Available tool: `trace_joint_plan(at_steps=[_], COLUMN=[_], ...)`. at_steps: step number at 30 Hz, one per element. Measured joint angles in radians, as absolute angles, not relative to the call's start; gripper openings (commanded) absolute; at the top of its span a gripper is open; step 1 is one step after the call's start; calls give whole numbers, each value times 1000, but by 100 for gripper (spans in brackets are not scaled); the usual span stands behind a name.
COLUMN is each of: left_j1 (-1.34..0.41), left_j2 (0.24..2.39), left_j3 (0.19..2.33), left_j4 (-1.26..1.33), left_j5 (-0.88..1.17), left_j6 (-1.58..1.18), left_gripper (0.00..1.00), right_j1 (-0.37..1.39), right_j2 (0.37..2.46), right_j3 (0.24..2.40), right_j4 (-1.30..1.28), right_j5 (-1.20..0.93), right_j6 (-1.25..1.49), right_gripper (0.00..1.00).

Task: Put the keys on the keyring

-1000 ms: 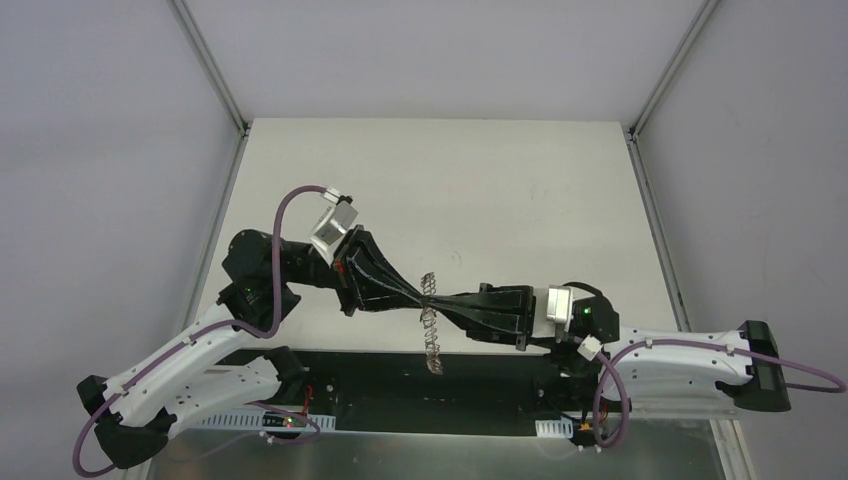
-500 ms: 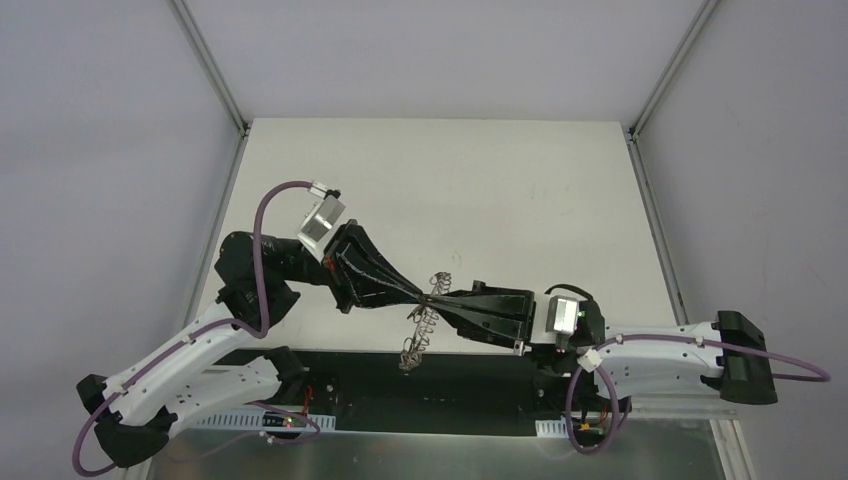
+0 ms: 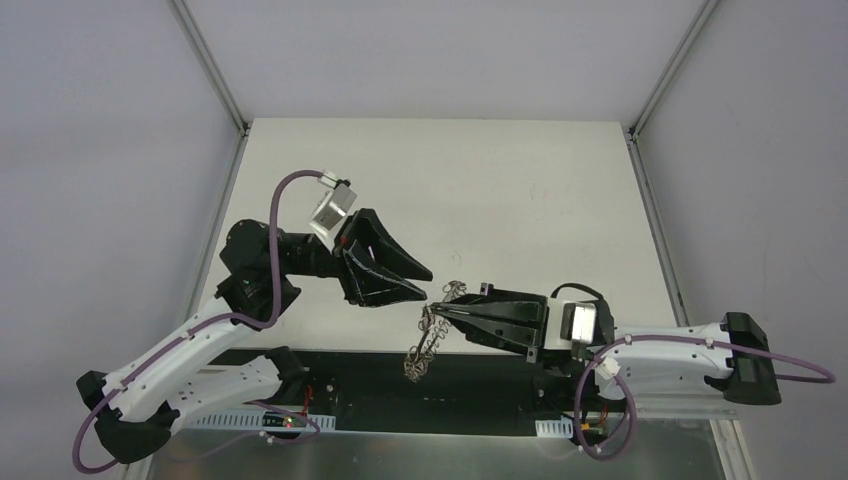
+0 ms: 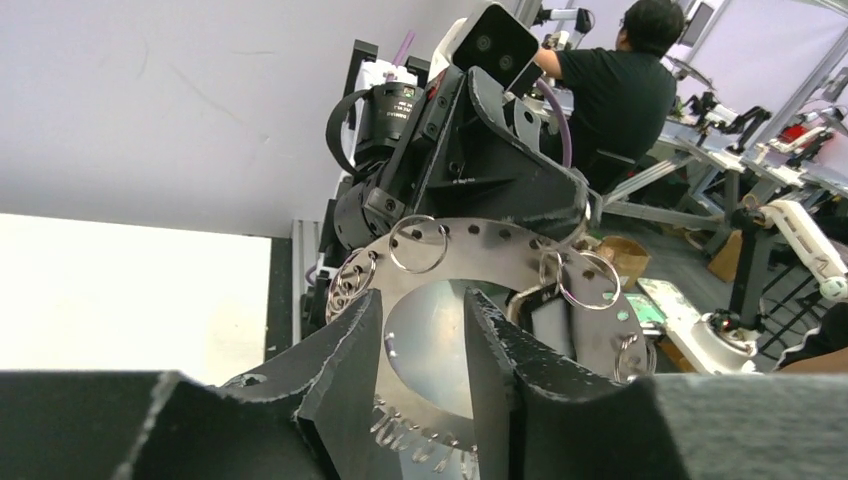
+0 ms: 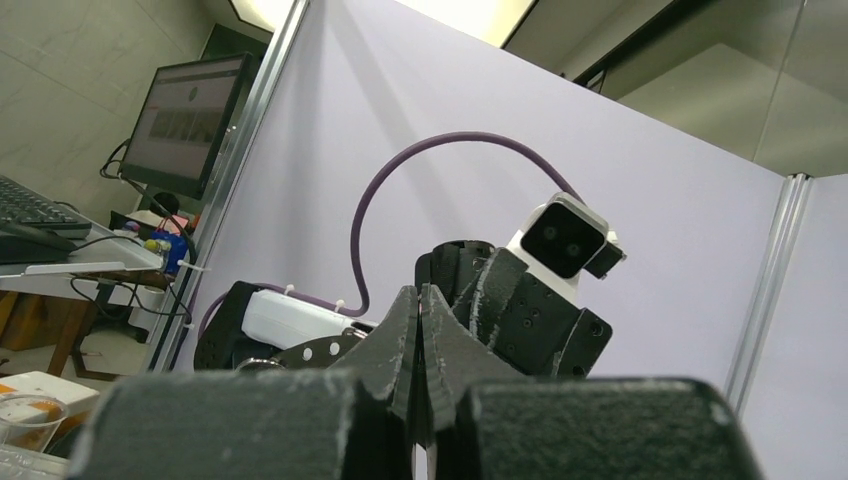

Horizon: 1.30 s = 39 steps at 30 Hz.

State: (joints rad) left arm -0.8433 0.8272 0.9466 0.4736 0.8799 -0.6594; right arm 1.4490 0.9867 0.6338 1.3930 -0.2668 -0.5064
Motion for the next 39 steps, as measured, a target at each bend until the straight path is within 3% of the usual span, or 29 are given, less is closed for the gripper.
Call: trace_joint_plan(at_steps=[16,26,39], left_j1=[-843,-844,-859], left_j2=[807,911,895], left_j3=[1045,1047,1047], left_j4=[445,518,575], left_j5=[892,942,970], left_j6=[-601,-597,-614], left_gripper=[47,47,47], right_j1=[1449,1449,1451], right_j2=[903,899,924], right_j3=[640,677,689], right_j4=[1277,1224,1226], right_j5=[-198,-181,-152], right_j6=[-446,-411,-424], right_gripper=[0,0,0])
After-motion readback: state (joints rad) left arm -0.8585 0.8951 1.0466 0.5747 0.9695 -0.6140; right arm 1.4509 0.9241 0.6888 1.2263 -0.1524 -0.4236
